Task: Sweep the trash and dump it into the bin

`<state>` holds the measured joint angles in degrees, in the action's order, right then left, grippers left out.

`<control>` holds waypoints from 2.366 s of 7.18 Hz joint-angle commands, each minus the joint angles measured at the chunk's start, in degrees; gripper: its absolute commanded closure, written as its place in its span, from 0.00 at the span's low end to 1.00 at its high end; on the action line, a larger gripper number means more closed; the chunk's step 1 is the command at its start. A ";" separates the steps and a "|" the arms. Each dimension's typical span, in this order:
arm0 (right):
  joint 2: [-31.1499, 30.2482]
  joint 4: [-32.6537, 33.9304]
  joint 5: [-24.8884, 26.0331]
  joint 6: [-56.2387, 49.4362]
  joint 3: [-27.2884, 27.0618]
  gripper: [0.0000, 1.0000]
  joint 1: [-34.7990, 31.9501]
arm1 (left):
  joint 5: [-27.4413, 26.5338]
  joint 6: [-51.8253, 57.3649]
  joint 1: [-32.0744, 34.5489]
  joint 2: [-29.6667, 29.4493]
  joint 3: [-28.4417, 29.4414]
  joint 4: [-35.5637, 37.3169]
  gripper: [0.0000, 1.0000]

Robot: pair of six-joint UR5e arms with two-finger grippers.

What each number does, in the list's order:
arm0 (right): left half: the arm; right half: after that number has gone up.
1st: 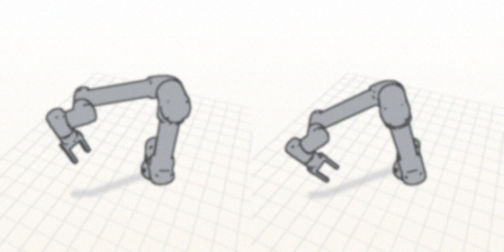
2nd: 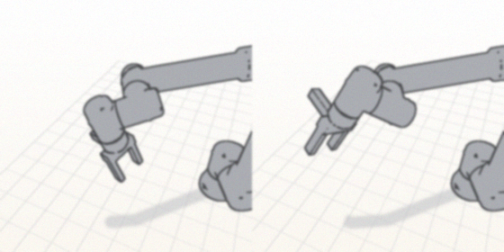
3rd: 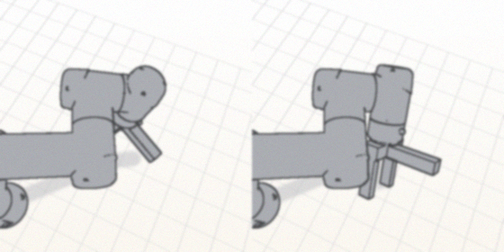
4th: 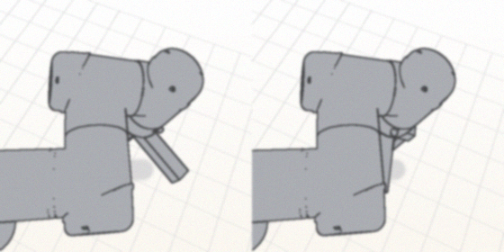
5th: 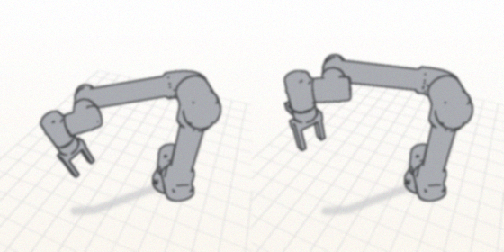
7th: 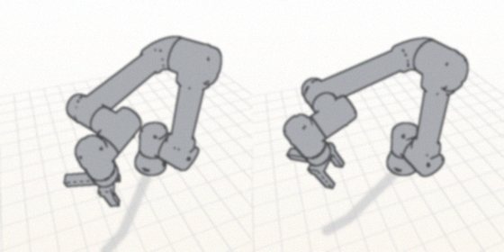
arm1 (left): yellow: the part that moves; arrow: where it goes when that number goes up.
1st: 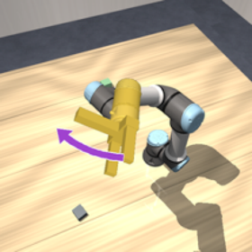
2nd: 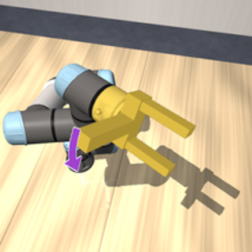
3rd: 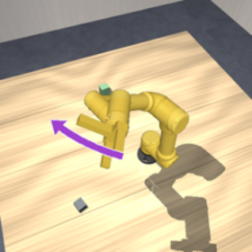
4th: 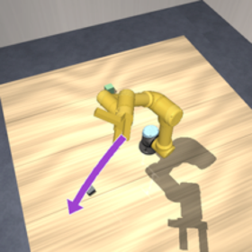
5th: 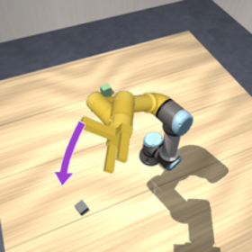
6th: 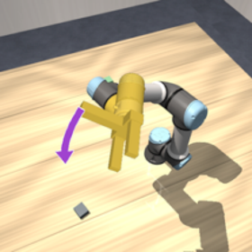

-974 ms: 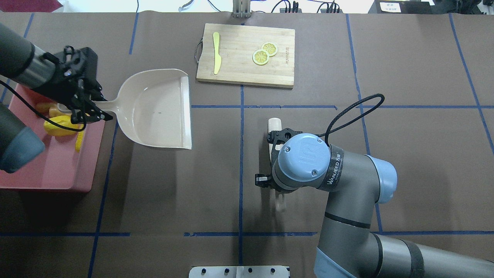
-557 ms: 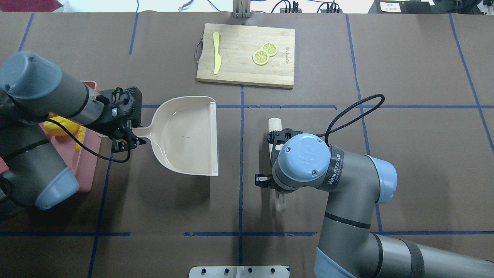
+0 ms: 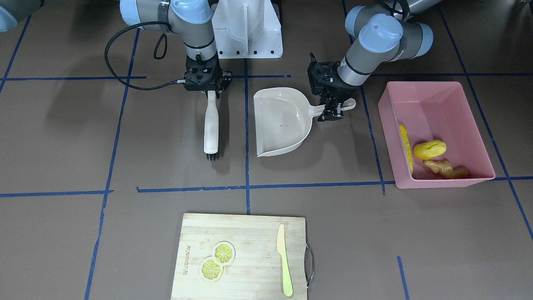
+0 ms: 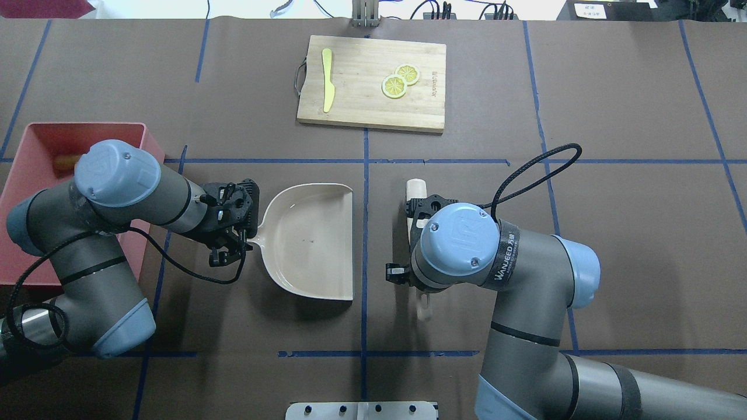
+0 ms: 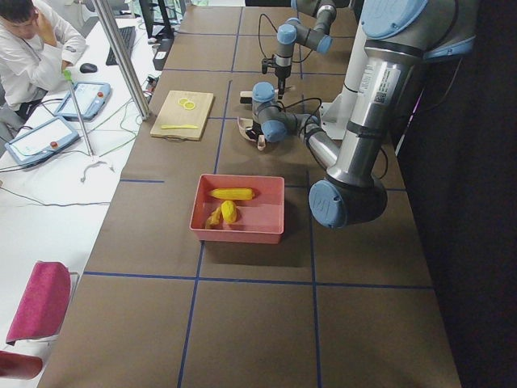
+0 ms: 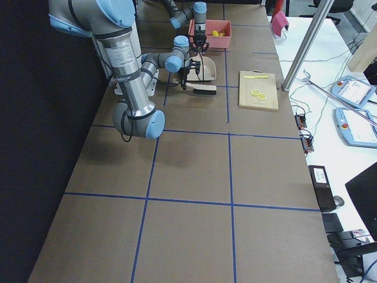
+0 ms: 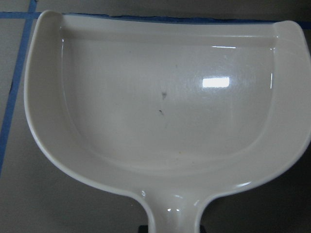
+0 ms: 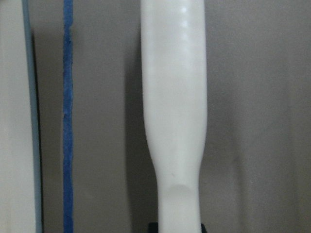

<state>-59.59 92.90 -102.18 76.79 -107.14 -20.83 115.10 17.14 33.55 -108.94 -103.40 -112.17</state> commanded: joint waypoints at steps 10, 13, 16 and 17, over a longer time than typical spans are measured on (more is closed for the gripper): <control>-0.17 0.00 0.49 0.03 0.00 1.00 0.00 | -1.45 -2.79 4.49 -1.37 -7.33 6.33 0.00; -0.35 -0.09 0.58 -0.49 0.00 1.00 -0.26 | -1.63 -2.56 15.63 2.56 -6.90 8.01 0.00; -0.35 -0.44 1.37 -0.68 0.18 1.00 -0.26 | 0.47 -9.70 25.84 7.40 -4.46 12.41 0.00; -0.35 -0.44 1.37 -0.76 0.09 1.00 -0.43 | 4.14 -10.63 28.04 7.68 0.52 12.42 0.00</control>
<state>-59.99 92.52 -100.87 76.08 -106.97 -21.13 115.90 9.23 58.35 -102.36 -107.40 -100.38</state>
